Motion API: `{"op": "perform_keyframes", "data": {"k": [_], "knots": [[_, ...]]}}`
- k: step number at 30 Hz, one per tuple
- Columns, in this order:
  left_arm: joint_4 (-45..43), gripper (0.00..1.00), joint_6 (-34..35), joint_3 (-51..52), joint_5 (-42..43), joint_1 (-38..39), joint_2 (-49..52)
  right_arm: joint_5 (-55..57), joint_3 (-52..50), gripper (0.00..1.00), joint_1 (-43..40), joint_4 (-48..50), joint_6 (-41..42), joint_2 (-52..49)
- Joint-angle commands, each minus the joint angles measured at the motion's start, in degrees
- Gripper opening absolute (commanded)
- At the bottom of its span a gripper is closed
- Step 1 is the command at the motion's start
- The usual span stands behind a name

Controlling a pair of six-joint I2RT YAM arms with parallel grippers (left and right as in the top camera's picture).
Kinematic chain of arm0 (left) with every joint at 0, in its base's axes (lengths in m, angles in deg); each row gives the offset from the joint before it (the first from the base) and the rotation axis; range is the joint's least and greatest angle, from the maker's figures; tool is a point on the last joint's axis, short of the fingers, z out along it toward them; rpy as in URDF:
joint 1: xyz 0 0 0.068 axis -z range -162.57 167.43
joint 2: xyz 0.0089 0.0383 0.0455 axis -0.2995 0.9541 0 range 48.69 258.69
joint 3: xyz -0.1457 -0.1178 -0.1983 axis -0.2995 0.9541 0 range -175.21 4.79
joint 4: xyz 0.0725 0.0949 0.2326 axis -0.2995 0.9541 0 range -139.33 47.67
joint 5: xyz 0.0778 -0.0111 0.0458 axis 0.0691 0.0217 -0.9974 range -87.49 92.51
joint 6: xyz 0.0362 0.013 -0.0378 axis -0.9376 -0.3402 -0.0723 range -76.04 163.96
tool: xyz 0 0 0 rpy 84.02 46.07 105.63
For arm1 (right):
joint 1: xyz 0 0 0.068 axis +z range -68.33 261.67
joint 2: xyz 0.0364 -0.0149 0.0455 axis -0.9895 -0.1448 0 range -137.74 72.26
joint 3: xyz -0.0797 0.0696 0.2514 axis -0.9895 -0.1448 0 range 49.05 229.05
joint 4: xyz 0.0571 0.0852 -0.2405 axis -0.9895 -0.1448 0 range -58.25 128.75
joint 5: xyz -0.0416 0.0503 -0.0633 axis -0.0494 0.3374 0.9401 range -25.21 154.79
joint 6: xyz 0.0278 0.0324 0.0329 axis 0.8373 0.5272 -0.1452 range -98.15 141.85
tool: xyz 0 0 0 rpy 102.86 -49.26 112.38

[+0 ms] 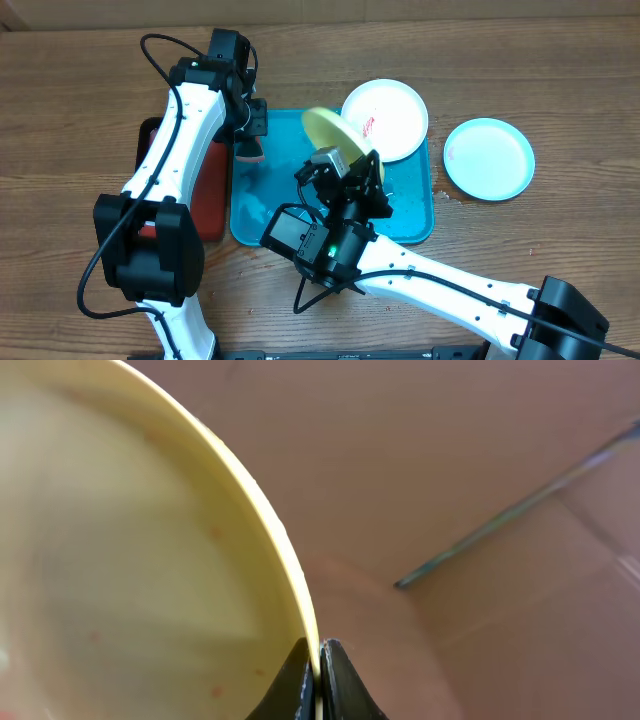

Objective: Clean dirty plates on tray and stack at the side
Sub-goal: 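Lift the yellow plate with the right gripper and tilt it up, then carry the yellow plate right and set it on the light blue plate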

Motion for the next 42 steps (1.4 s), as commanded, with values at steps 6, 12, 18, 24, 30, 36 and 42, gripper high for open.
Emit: {"op": "perform_keyframes", "data": {"k": [6,12,18,24,30,36,42], "knots": [[-0.09,0.04,0.98,-0.87,0.81,0.42,-0.28,-21.9,0.42,0.04,0.79,-7.8,6.8,2.08],[-0.07,0.04,0.98,-0.87,0.83,0.42,-0.28,-25.55,1.81,0.04,-1.14,-9.92,13.7,4.57],[-0.07,0.04,0.98,-0.87,0.83,0.39,-0.28,-37.81,1.81,0.04,-11.17,-6.12,13.6,12.98],[-0.13,0.04,1.01,-0.87,0.83,0.39,-0.28,-55.6,1.81,0.04,-33.9,-5.09,13.62,21.55],[-0.2,0.04,1.01,-0.87,0.85,0.42,-0.28,-65.88,0.68,0.04,-56.57,-4.0,12.94,21.05],[-0.26,0.04,1.01,-0.87,0.83,0.42,-0.28,-70.25,-2.67,0.04,-71.65,-3.15,12.92,16.94],[-0.92,0.04,1.03,-0.87,0.85,0.42,-0.28,-71.38,-5.44,0.04,-76.41,-1.62,12.52,10.58]]}}
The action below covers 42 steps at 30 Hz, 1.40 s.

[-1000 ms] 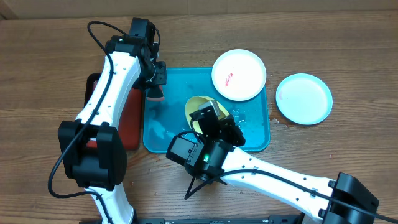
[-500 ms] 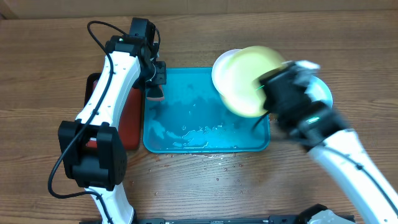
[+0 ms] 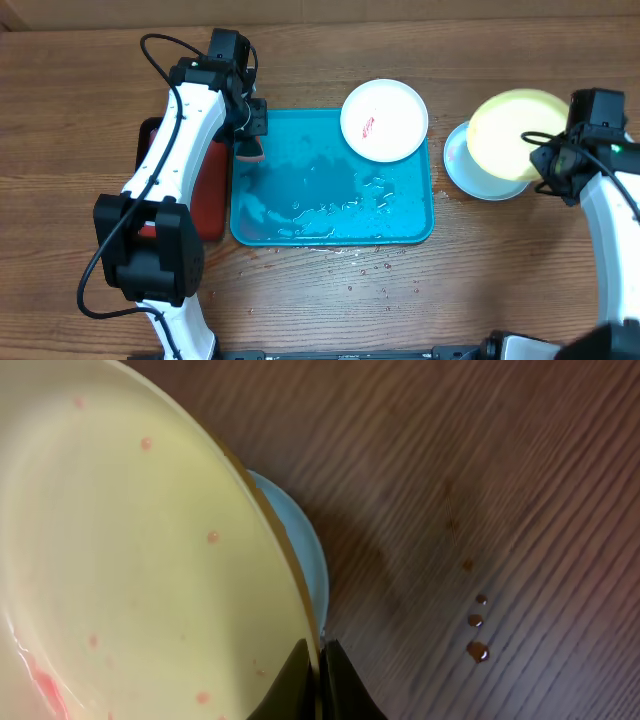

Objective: Clean dirty plates on tray and stack at the side
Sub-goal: 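Carry the yellow plate right and set it on the light blue plate, then open the right gripper and reach it to the white plate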

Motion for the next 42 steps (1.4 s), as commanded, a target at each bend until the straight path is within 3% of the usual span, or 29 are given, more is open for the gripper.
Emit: {"op": "perform_keyframes", "data": {"k": [1,10,19,24,29,34,38,42], "knots": [[-0.55,0.04,1.03,-0.87,0.83,0.42,-0.28,-2.4,-1.55,0.04,-0.79,1.33,-0.33,-3.98],[-0.66,0.04,1.03,-0.87,0.83,0.42,-0.28,-2.93,-1.7,0.04,-0.68,3.91,-0.31,-12.22],[-1.07,0.04,1.03,-0.87,0.85,0.42,-0.28,-3.69,-1.7,0.05,-0.68,5.14,-2.27,-12.83],[-1.14,0.04,1.03,-0.87,0.85,0.44,-0.28,-8.5,-1.68,0.35,-0.68,5.55,-7.89,-12.83],[-1.09,0.04,1.03,-0.87,0.87,0.44,-0.28,-12.61,-1.68,0.39,-0.68,5.84,-9.16,-12.81],[-1.11,0.04,1.05,-0.87,0.87,0.46,-0.28,-27.41,-1.68,0.44,0.0,10.4,-15.43,-12.81],[-1.11,0.05,1.07,-0.87,0.87,0.48,-0.28,-32.2,-1.68,0.41,3.21,15.02,-15.02,-12.83],[-1.09,0.04,1.07,-0.87,0.87,0.5,-0.28,-31.36,-1.68,0.36,10.16,21.7,-9.6,-13.07]]}}
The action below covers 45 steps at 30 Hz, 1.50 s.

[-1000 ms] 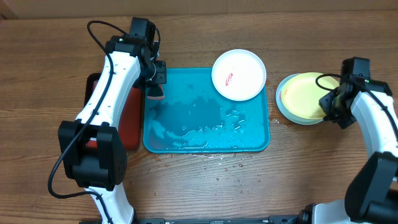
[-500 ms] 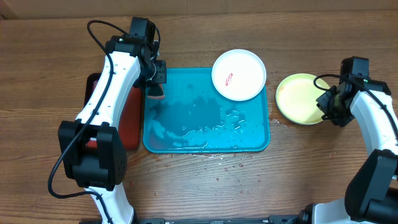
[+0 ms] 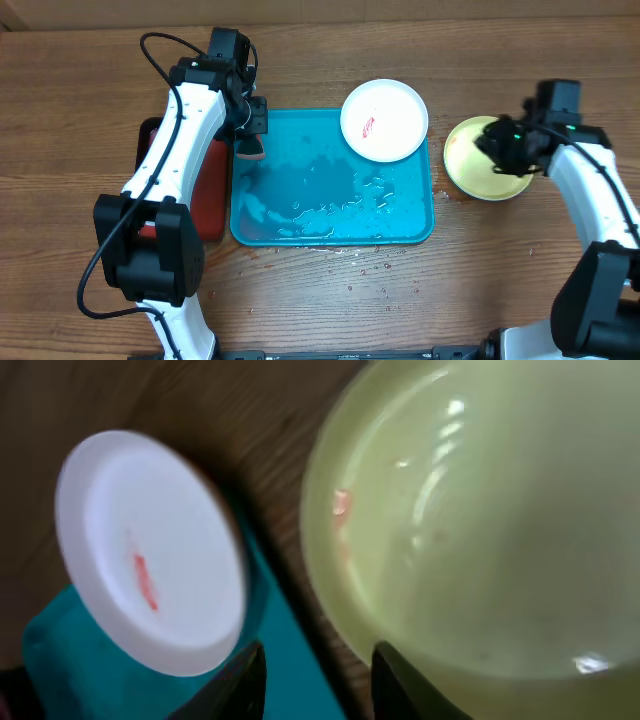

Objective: Clean dirty plates on tray and stack at the side
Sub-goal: 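Open the right gripper and reach it to the white plate, then grasp the white plate rim with the right gripper and drag it left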

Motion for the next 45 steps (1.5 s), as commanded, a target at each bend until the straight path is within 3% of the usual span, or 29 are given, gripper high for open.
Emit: {"op": "perform_keyframes", "data": {"k": [1,8,25,37,45], "knots": [[-0.2,0.04,1.07,-0.87,0.85,0.5,-0.28,-1.16,-0.09,0.36,6.14,4.42,5.4,-0.55],[0.02,0.04,1.03,-0.85,0.83,0.5,-0.28,8.33,-0.09,0.37,14.43,8.72,14.84,-6.38],[-0.13,0.04,1.03,-0.85,0.83,0.5,-0.28,8.52,-0.11,0.36,19.5,11.32,14.6,-16.5],[0.02,0.05,1.03,-0.85,0.83,0.5,-0.28,-0.96,-0.07,0.19,26.1,8.87,12.31,-17.44],[-0.15,0.04,1.03,-0.85,0.83,0.5,-0.28,-1.88,0.15,0.17,33.31,1.92,9.62,-17.31]]}}
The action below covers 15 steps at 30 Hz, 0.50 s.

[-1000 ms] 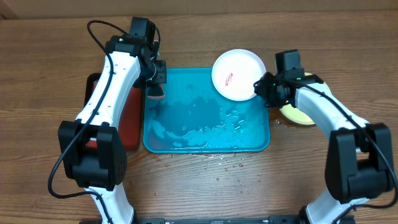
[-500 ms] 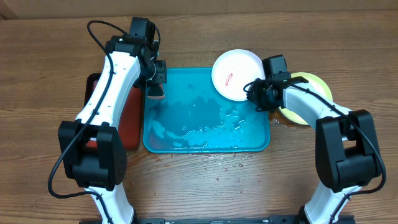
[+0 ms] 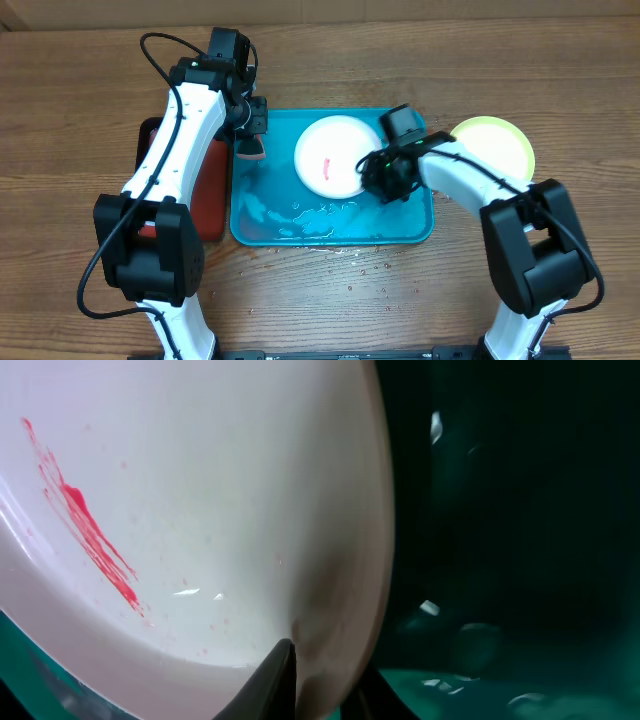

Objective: Clean dirty plates on tray and stack at the side
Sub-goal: 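Grasp the white plate rim with the right gripper and drag it left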

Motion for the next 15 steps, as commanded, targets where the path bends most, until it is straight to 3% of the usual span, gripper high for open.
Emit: {"op": "perform_keyframes", "data": {"k": [1,4,6,9,15], "knots": [[-0.24,0.04,1.03,-0.85,0.68,0.5,-0.28,-0.31,0.17,0.17,2.99,-2.6,-2.05,-1.44],[-0.22,0.04,1.03,-0.85,0.68,0.5,-0.28,0.07,2.6,0.19,3.45,-4.94,-4.48,-0.96],[-0.2,0.04,1.03,-0.85,0.66,0.5,-0.28,1.75,4.46,0.29,3.43,-6.75,-5.07,-0.7],[-0.22,0.04,1.01,-0.85,0.66,0.5,-0.28,7.72,7.76,0.36,3.13,-8.52,-7.93,-0.63],[-0.22,0.04,1.01,-0.85,0.63,0.48,-0.28,12.52,8.13,0.44,3.06,-3.28,-18.21,-0.76]]}}
